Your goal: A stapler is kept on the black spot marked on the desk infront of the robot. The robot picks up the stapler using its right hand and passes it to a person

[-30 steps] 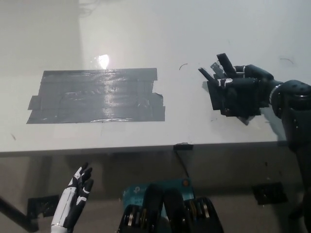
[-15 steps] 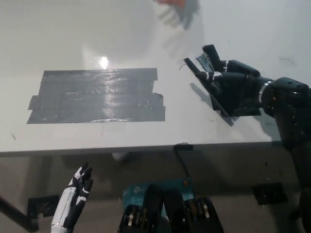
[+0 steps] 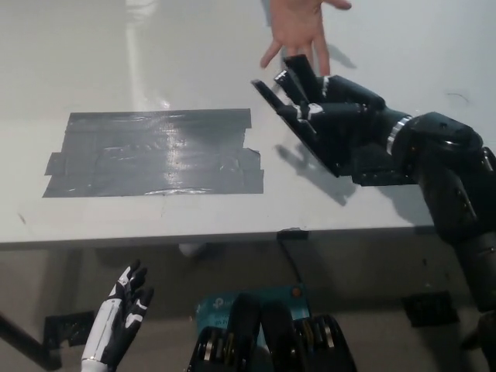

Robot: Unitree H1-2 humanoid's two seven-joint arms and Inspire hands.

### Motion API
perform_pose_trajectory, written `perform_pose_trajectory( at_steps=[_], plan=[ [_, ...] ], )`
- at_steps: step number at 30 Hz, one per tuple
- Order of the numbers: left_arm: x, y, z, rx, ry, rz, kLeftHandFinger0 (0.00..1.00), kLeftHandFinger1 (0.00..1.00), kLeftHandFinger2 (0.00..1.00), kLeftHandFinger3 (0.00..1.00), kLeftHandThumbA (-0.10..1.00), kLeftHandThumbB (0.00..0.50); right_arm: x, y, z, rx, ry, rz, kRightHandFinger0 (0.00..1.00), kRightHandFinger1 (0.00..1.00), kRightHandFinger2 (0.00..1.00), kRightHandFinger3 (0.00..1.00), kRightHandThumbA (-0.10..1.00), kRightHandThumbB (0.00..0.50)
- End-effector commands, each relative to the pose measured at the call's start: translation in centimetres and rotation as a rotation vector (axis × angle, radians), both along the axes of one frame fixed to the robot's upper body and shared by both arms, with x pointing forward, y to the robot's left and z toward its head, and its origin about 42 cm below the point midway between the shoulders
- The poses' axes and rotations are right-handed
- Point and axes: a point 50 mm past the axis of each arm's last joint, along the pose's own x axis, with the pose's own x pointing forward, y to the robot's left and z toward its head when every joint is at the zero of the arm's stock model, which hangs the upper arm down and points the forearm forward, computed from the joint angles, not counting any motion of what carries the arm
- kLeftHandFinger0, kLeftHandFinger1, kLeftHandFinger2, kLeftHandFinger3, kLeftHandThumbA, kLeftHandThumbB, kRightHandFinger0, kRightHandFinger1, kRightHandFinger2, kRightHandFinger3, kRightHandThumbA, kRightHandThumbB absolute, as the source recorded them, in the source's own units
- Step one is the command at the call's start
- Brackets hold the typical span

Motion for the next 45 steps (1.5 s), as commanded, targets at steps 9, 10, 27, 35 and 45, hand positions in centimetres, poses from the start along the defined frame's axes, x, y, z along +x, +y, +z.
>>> perform_pose_trajectory(
  at_steps=[9, 10, 27, 35, 45],
  plan=[
    [0.8, 0.1, 1.5, -0.003, -0.052, -0.006, 1.0, 1.0, 1.0, 1.0, 0.77, 0.405, 0.9, 5.2, 14.4, 0.026, -0.253, -0.083, 0.0, 0.0, 0.0, 0.0, 0.91, 0.131],
    [0.8, 0.1, 1.5, -0.003, -0.053, -0.007, 1.0, 1.0, 1.0, 1.0, 0.76, 0.402, 1.0, 5.4, 14.8, 0.018, -0.264, -0.099, 0.0, 0.0, 0.0, 0.0, 0.9, 0.163],
    [1.1, -0.1, 1.6, -0.003, -0.055, -0.016, 1.0, 1.0, 1.0, 1.0, 0.74, 0.41, 2.3, 10.1, 18.8, -0.476, -0.674, -0.476, 0.0, 0.0, 0.19, 0.18, 1.0, 0.037],
    [1.2, -0.1, 1.7, 0.02, -0.067, -0.017, 1.0, 1.0, 1.0, 1.0, 0.76, 0.405, 4.3, 10.0, 17.8, -0.587, -0.808, -0.555, 0.0, 0.18, 0.43, 0.24, 1.0, 0.056],
    [1.3, -0.2, 1.5, 0.008, -0.052, -0.021, 1.0, 1.0, 1.0, 1.0, 0.73, 0.402, 4.4, 10.1, 18.0, -0.614, -1.101, -0.678, 0.0, 0.2, 0.49, 0.34, 1.0, 0.095]
  ],
)
